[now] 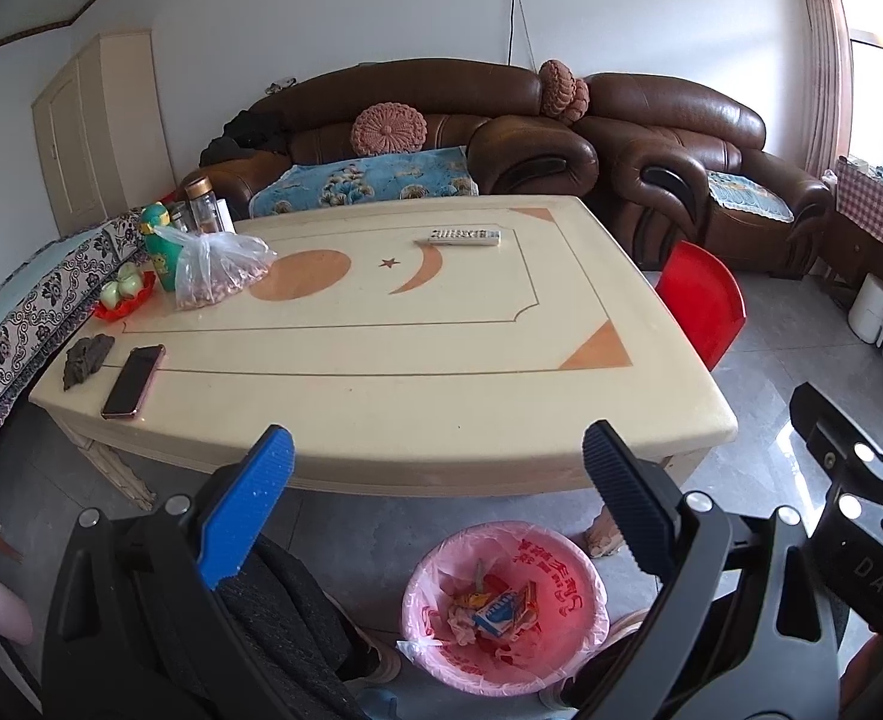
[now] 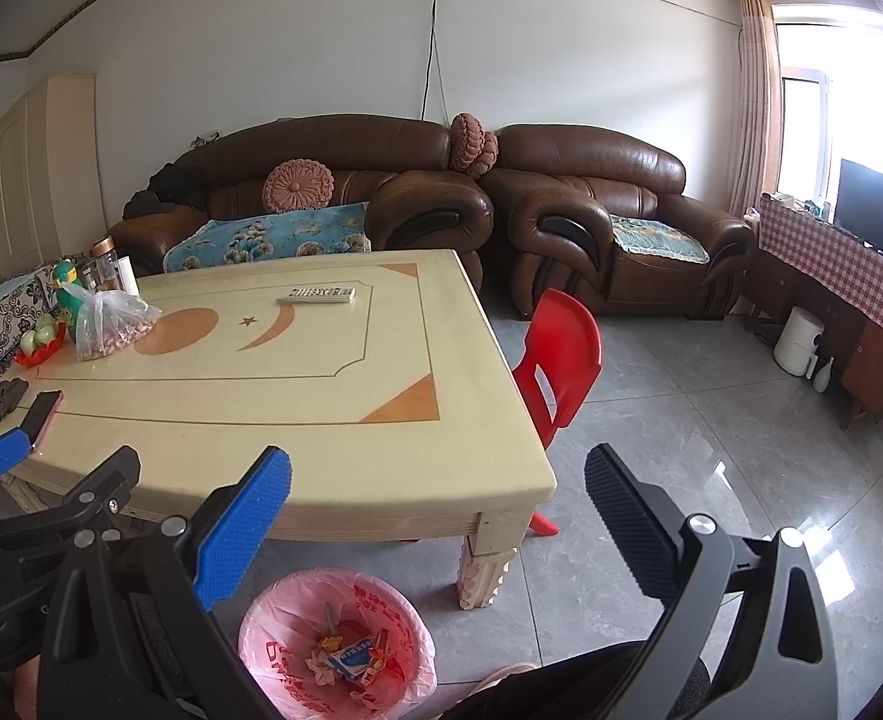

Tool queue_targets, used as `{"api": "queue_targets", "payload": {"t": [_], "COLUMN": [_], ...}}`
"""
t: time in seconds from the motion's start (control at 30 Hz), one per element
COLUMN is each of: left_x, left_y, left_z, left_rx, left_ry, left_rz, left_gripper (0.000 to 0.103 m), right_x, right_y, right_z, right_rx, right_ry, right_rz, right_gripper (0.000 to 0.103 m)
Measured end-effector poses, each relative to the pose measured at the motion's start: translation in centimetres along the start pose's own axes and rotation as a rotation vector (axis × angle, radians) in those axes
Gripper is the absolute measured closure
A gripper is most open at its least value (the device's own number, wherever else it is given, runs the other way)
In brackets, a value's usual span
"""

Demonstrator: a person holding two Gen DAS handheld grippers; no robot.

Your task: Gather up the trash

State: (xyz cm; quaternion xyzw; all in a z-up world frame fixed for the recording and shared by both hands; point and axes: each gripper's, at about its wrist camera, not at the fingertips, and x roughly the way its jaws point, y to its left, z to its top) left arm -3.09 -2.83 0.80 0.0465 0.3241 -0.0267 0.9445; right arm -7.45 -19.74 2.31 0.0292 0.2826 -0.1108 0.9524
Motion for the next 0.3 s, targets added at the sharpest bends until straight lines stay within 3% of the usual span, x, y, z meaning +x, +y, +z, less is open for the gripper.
{"api": "queue_targets", "payload": {"t": [0.3], "left_x": [-0.07], "left_y": [-0.07], "left_z": [0.11], "left_rx": [0.009], "left_ry": [0.013], "left_rz": [-0.005], "left_gripper": [0.008], "right_x": [0.07], "right_y": [-0.06], "right_z": [-0.14], "right_rx": [0.001], "right_ry": [0.0], "right_rz": [0.001], "right_gripper": [0.007]}}
